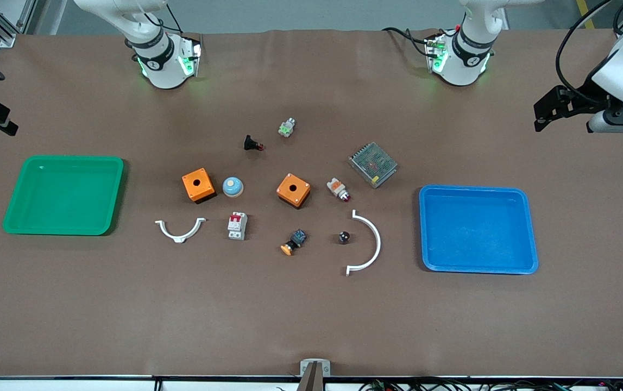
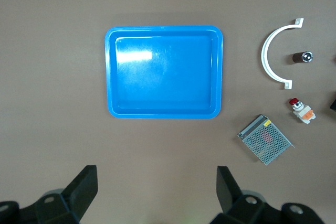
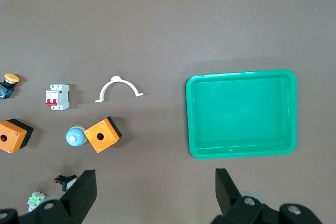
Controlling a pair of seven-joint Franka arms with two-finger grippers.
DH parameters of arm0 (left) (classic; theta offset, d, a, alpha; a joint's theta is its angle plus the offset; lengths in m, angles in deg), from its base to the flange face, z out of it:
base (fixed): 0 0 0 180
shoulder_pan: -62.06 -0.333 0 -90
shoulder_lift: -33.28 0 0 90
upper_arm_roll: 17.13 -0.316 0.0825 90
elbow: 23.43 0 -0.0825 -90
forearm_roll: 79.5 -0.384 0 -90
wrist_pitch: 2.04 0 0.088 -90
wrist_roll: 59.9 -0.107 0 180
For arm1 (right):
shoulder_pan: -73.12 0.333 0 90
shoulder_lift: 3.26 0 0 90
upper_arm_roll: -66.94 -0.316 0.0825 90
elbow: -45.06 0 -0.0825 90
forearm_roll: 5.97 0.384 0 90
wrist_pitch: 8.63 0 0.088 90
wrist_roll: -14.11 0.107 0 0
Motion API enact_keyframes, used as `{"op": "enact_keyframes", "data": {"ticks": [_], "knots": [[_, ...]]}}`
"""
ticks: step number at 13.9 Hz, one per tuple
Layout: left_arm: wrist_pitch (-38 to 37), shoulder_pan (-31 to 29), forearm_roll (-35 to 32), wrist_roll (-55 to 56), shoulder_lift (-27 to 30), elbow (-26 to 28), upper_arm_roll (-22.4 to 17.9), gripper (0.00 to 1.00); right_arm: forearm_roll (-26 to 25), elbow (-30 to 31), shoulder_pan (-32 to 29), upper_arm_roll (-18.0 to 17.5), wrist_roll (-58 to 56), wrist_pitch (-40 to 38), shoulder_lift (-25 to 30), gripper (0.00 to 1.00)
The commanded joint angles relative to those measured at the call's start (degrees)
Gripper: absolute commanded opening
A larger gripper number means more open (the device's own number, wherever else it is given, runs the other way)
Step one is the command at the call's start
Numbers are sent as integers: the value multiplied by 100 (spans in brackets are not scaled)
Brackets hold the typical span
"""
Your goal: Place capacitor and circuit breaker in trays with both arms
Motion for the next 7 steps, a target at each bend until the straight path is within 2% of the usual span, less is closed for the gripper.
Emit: {"op": "enact_keyframes", "data": {"ticks": [1,4,7], "knots": [[-145,-61,25,-64,-63,-163,36,100,-78,-150,-65,-62,53,-34,-152,100],[-136,-26,7,-56,-98,-181,36,100,-79,-150,-65,-62,53,36,-197,100],[-48,79,25,-12,-755,-409,53,100,-70,-150,-74,-62,53,333,-223,100]]}}
